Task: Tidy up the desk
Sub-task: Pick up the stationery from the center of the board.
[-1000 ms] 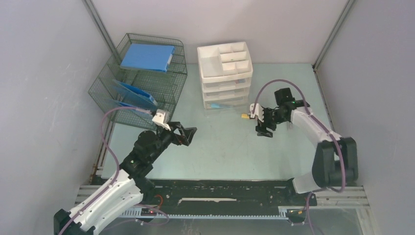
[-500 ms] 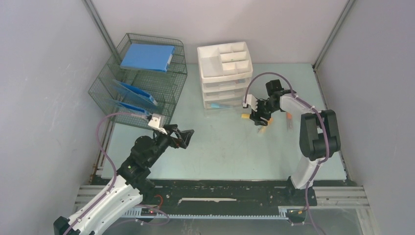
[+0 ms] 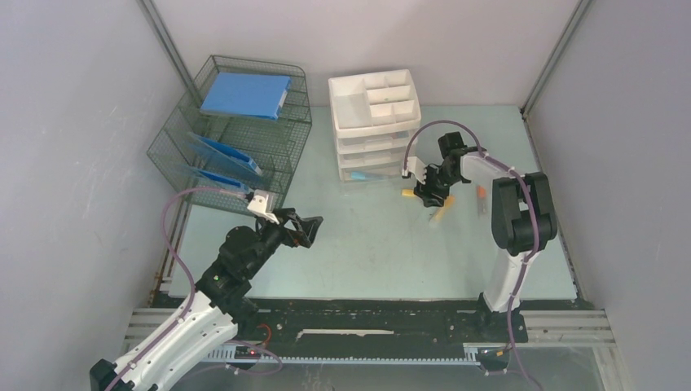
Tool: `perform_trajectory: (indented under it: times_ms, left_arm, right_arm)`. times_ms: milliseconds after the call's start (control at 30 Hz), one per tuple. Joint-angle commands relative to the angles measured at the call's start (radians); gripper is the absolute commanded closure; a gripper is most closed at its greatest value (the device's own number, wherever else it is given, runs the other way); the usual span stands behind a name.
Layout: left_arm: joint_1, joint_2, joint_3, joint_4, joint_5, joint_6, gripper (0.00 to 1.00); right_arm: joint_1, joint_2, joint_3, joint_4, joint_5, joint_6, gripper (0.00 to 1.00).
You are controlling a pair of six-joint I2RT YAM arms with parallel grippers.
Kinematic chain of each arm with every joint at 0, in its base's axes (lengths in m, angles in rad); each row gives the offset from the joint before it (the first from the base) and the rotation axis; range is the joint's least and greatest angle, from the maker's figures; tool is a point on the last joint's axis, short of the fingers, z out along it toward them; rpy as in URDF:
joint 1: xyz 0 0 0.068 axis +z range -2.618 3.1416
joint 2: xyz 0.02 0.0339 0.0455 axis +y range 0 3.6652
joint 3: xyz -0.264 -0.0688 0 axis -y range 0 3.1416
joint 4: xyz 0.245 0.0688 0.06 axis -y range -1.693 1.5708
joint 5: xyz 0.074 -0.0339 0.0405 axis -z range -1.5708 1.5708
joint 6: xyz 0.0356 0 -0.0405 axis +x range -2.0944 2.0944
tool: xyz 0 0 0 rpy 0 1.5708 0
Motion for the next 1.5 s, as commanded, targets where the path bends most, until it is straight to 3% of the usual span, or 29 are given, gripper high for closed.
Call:
perform_trajectory:
  times_ms: [0, 267, 633, 767, 933, 1467]
  left_arm:
    - [0.006, 0.008, 0.005, 0.011, -0.020, -0.003, 0.00]
    - [0.006, 0.006, 0.004, 0.011, -0.017, -0.011, 0.00]
    - [0.006, -0.019, -0.008, 0.011, -0.009, -0.028, 0.00]
    - [0.006, -0.028, -0.013, 0.011, -0.006, -0.032, 0.00]
    - [0.006, -0.030, -0.012, 0.011, -0.005, -0.035, 0.00]
    - [0.007, -0.016, -0.008, 0.018, -0.002, -0.034, 0.00]
  right_arm:
    - [0.005, 0.020, 0.033, -0.001, 0.013, 0.007, 0.40]
    - [0.017, 0.035, 0.032, -0.042, 0.022, -0.013, 0.53]
    - [0.053, 0.018, 0.032, -0.068, 0.029, -0.010, 0.87]
    - [0.064, 0.005, 0.032, -0.079, 0.026, -0.007, 0.94]
    - [0.071, -0.007, 0.033, -0.084, 0.024, 0.009, 0.92]
    - [0.038, -0.074, 0.032, -0.022, 0.035, 0.045, 0.56]
